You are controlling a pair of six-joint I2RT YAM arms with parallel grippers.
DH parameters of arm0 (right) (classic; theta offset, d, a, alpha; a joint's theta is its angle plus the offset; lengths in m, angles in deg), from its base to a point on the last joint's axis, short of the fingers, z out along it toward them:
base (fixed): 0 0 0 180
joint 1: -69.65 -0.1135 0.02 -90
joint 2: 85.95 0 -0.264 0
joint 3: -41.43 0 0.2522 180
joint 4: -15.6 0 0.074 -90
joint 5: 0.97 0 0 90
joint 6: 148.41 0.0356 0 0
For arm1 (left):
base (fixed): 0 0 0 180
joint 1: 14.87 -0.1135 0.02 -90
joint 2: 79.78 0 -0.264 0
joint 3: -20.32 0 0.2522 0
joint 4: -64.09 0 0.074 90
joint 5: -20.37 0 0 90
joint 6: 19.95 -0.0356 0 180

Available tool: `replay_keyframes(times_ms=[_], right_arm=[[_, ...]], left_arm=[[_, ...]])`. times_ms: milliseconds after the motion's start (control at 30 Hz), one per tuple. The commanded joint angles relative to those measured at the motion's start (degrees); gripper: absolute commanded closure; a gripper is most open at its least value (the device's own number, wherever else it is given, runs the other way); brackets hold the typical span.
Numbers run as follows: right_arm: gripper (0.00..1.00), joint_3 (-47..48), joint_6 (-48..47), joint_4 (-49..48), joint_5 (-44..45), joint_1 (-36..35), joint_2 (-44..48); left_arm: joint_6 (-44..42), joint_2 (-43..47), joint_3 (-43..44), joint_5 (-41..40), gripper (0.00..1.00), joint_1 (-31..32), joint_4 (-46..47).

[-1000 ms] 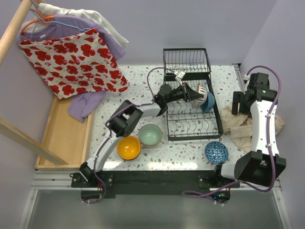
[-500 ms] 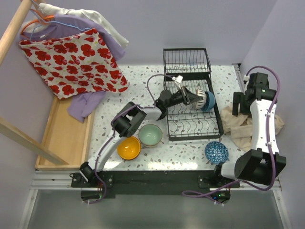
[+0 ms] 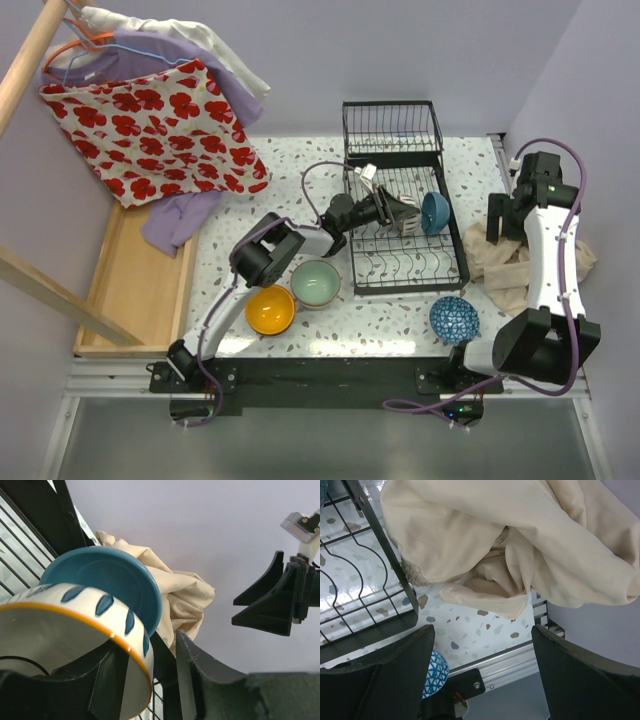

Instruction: Load the bowls into the dish rack

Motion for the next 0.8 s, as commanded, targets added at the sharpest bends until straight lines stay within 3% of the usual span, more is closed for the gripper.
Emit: replay_keyframes(times_ms=[0,233,267,300,367,600,767], right_arm=[[0.18,1.9,0.4,0.4,-1.0,0.2,0.8],[0.17,4.9,1.2,1.2,-3.4,0.2,0.1],[0.16,5.1,1.6,1.2,-3.6,0.2,0.0],[0.16,5.5,1.8,1.4,-3.9,0.2,-0.1],[0.16,6.4,2.2,1.5,-4.7,0.2,-0.4],[0.14,7.6,3.6,1.3,-8.3,0.2,0.7],[0.14,7.3,4.2,0.4,-13.0,0.3,2.7]], left_arm=[[-11.6,8.2,0.5,0.7,0.51,-0.7,-9.0],[-30.8,16.6,1.6,-4.5,0.37,-1.8,-35.2],[-34.0,17.0,3.1,-6.3,0.36,-1.9,-45.0],[-40.3,17.1,4.8,-8.4,0.36,-1.9,-50.5],[-44.6,17.2,8.9,-12.7,0.34,-2.1,-61.3],[-60.2,26.2,5.5,-17.9,0.32,-3.4,-76.7],[-73.6,41.0,-9.7,-19.9,0.33,-2.8,-77.9]])
